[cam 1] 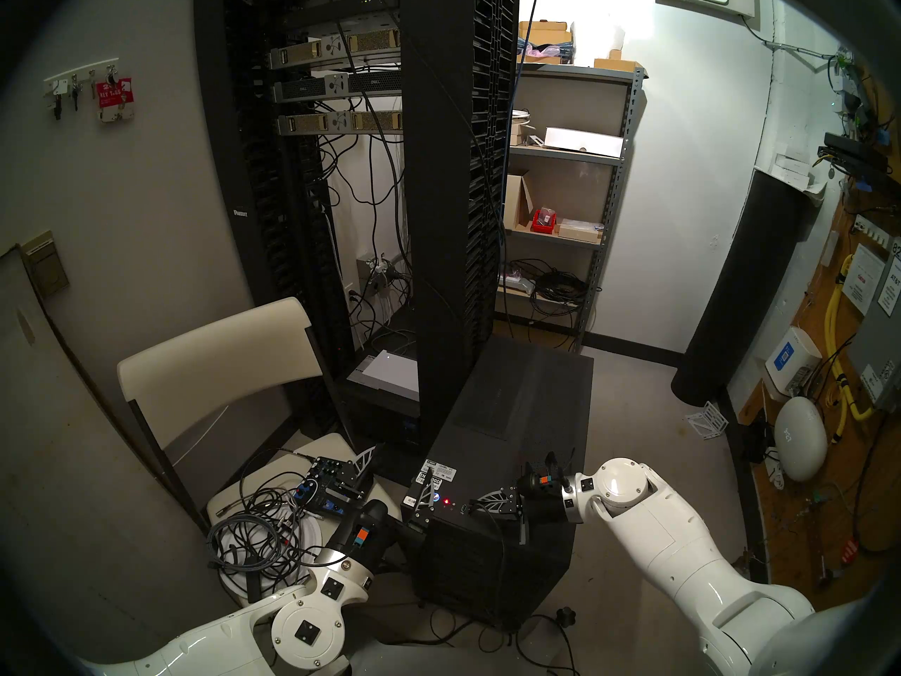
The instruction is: Insert the cable into the workstation's USB slot
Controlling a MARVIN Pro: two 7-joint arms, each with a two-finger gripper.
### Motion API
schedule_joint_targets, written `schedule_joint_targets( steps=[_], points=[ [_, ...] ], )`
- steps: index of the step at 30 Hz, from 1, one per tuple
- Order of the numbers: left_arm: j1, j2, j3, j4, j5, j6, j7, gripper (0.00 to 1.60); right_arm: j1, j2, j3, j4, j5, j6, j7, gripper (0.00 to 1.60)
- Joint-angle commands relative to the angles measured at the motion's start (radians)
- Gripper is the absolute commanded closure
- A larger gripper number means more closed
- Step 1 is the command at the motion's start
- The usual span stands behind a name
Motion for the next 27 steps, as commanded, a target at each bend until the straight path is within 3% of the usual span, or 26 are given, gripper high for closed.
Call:
schedule_joint_targets(
  steps=[1,27],
  points=[
    [-0.005,-0.009,0.001,-0.012,0.002,-0.005,0.002,0.00,0.017,-0.001,0.006,0.001,0.004,-0.005,0.001,1.60],
    [-0.001,-0.009,0.004,-0.017,0.001,-0.003,0.011,0.00,0.024,-0.014,0.030,0.002,0.027,-0.015,0.045,1.60]
  ],
)
